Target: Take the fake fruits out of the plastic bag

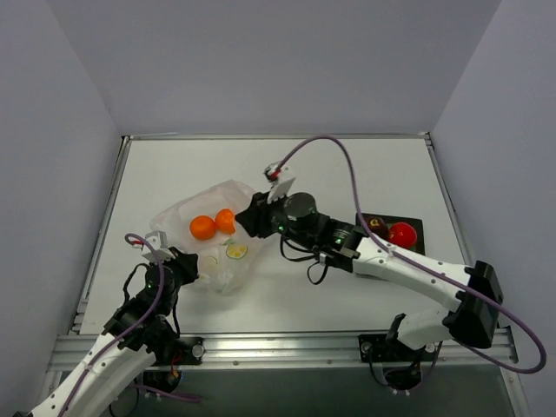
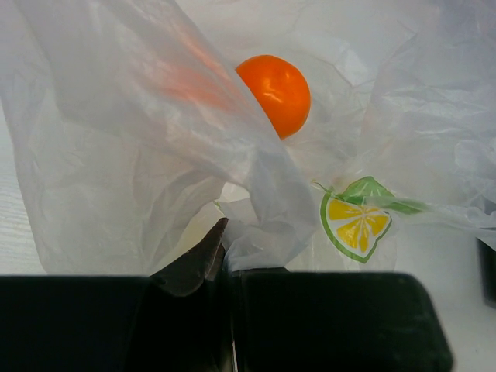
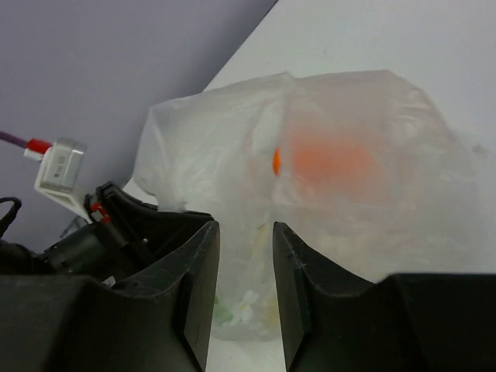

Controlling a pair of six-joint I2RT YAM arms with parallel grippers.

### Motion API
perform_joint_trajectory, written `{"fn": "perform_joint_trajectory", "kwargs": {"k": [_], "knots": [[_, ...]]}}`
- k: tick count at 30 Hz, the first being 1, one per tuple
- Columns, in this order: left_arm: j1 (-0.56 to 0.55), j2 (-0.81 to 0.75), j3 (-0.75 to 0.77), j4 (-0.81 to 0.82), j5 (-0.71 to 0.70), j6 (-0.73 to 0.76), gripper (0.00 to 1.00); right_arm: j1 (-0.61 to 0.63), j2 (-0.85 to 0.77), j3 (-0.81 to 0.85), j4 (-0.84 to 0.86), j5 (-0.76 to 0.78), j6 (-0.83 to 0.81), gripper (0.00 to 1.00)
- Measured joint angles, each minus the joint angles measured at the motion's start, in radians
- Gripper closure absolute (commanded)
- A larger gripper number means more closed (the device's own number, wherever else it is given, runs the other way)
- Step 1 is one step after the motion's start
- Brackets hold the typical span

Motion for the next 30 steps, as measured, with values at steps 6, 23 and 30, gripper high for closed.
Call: {"fn": "perform_joint_trajectory", "kwargs": {"k": [6, 23, 30], "knots": [[0.000, -0.003, -0.005, -0.016, -0.010, -0.027, 0.98, 0.068, 0.311, 0.264, -0.003, -0.123, -0.108, 0.70], [0.000, -0.034, -0.018, -0.021, 0.011, -0.031, 0.98, 0.061, 0.779, 0.504, -0.116, 0.044, -0.256, 0.54], [0.000, -0.022, -0.018, -0.014, 0.017, -0.035, 0.98, 0.025, 0.849, 0.562, -0.108, 0.116, -0.266, 0.33]]}}
